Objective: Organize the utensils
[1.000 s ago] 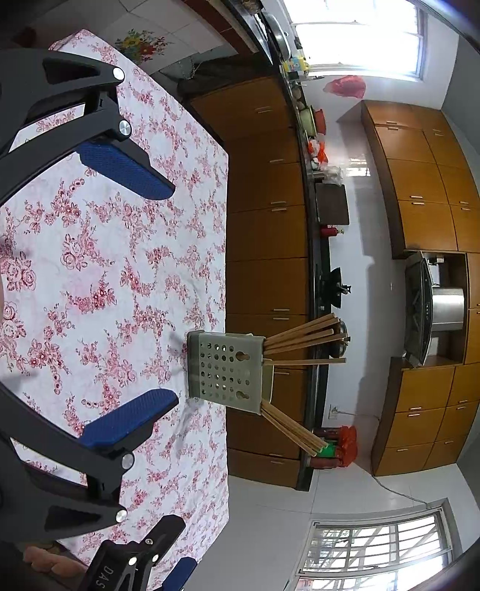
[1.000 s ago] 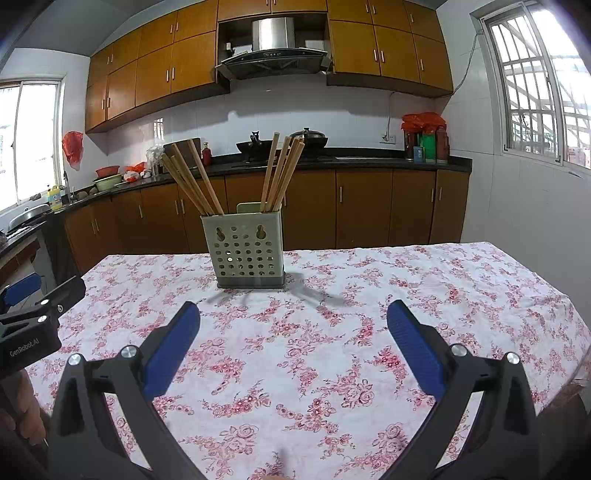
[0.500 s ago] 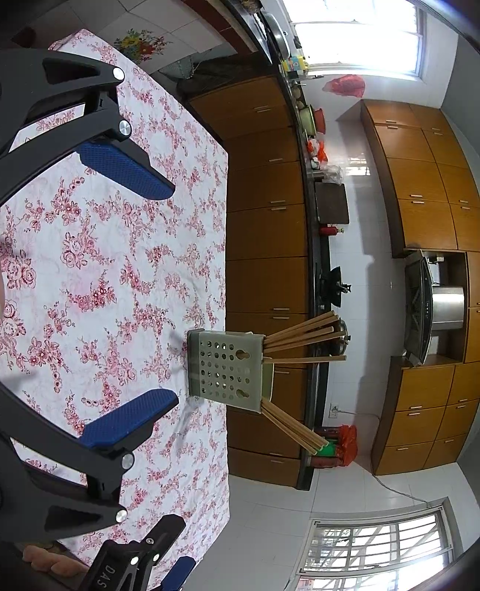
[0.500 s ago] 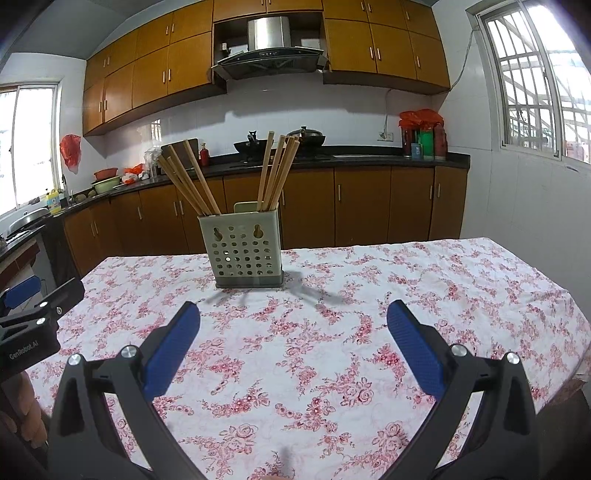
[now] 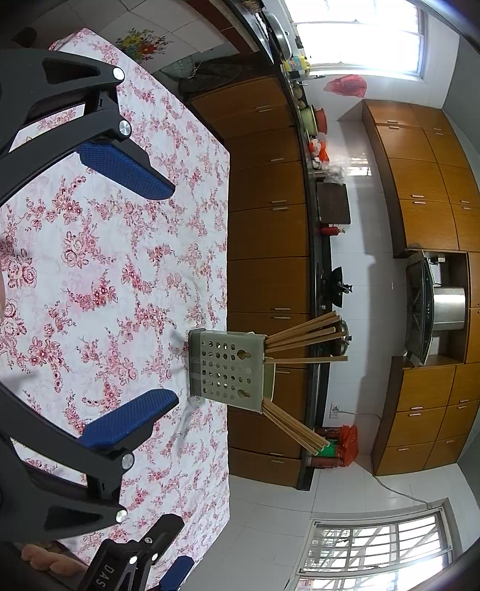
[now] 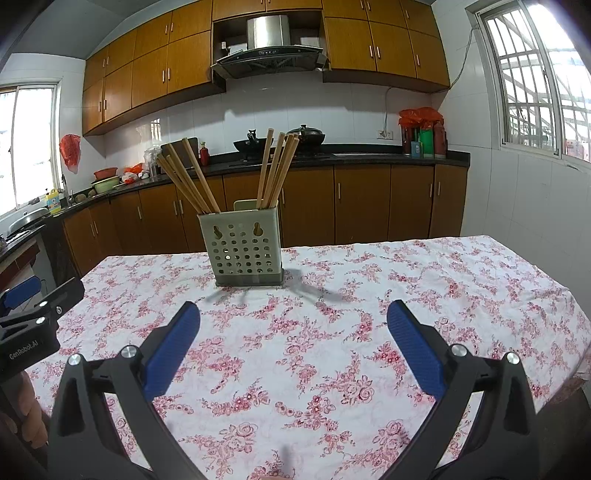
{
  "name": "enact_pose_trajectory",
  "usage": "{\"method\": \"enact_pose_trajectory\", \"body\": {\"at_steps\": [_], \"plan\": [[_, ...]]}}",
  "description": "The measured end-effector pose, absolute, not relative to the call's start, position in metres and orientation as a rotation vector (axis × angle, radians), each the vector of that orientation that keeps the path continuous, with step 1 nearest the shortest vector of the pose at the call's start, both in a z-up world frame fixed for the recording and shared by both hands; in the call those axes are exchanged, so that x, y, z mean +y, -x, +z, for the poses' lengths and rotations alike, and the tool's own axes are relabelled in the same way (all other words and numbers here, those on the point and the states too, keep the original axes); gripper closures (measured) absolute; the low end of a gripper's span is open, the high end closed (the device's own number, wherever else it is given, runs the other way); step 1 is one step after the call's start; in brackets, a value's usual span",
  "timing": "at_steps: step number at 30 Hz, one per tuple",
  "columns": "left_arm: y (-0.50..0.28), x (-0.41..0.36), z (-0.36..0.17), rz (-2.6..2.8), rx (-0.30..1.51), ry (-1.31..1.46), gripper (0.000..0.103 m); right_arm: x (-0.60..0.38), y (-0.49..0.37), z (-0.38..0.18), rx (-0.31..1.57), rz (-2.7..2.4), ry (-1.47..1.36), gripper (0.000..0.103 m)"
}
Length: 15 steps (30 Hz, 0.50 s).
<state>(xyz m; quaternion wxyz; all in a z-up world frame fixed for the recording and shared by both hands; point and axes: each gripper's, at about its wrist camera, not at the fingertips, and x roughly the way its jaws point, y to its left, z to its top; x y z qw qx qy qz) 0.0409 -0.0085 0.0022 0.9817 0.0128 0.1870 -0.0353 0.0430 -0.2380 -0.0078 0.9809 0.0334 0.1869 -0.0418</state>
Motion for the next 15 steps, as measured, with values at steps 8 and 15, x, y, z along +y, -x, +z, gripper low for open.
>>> {"method": "enact_pose_trajectory", "body": {"at_steps": [8,15], "plan": [[-0.0407,-0.0095,0.0004,-0.069,0.377,-0.024,0.002,-0.2381,-0.0431,-0.0078,0.377,-0.084,-0.068,0.004],[-0.0398,-0.0099,-0.0014,-0.066,0.381,-0.019,0.002,-0.2376,-0.0430,-0.0077,0.377,-0.084,-0.070,0.004]]}}
